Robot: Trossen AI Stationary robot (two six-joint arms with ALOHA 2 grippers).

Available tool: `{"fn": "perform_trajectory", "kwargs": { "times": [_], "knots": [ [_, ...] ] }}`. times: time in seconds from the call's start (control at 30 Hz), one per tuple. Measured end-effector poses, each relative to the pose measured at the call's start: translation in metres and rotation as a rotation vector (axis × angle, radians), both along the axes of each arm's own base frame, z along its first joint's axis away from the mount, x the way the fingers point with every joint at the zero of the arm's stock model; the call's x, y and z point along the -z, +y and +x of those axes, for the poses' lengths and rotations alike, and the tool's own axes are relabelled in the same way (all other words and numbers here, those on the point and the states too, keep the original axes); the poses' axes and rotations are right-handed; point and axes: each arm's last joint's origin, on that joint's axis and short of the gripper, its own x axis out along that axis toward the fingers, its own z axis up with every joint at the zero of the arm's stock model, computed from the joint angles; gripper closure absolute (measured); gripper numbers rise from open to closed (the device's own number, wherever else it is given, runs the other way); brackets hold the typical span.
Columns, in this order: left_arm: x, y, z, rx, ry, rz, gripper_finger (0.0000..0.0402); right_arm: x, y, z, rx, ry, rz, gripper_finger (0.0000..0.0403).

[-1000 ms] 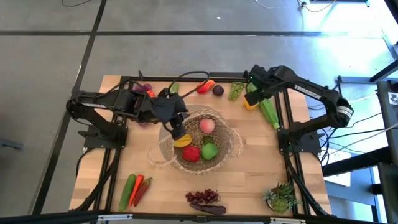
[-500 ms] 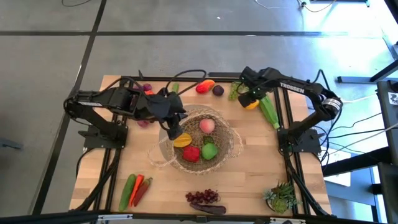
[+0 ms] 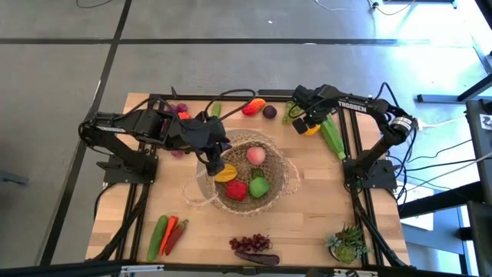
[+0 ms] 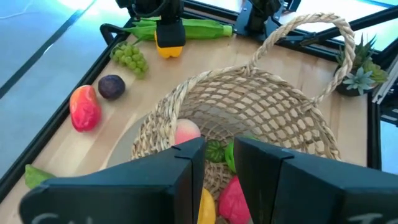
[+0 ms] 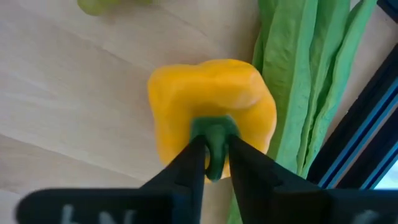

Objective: Build produce basket
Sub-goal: Put the yellow bell pepper into the brown basket

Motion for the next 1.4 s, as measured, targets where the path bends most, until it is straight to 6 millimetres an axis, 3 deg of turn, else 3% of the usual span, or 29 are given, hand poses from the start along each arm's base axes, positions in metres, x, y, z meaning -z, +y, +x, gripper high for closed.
{"fn": "perform_trajectory", "kwargs": {
  "times": [0.17,0.33,0.5,0.73,1.1,1.23,1.4],
  "knots": [
    [0.000,0.000,0.000,0.001,0.001,0.000,0.0327,0.000,-0.001,0.001,-0.046,-0.007,-0.013,0.0388],
    [0.000,0.000,0.000,0.001,0.003,0.001,0.0327,-0.005,0.001,0.001,-0.088,0.007,-0.040,0.0388],
    [0.001,0.000,-0.001,0.001,0.014,0.003,0.0327,-0.030,0.011,0.001,-0.128,-0.018,-0.087,0.0395],
    [0.001,0.000,-0.001,0.001,0.015,0.004,0.0327,-0.085,0.036,-0.003,-0.191,-0.084,-0.171,0.0396],
    [0.001,0.001,-0.001,-0.022,0.011,0.022,0.0327,-0.204,0.094,-0.009,-0.365,-0.336,-0.426,0.0396],
    [0.001,0.001,-0.001,-0.017,0.017,0.050,0.0327,-0.232,0.117,-0.007,-0.497,-0.436,-0.469,0.0396],
    [0.001,0.003,-0.001,-0.074,0.010,0.093,0.0327,-0.250,0.144,-0.003,-0.672,-0.528,-0.499,0.0396]
  ]
}}
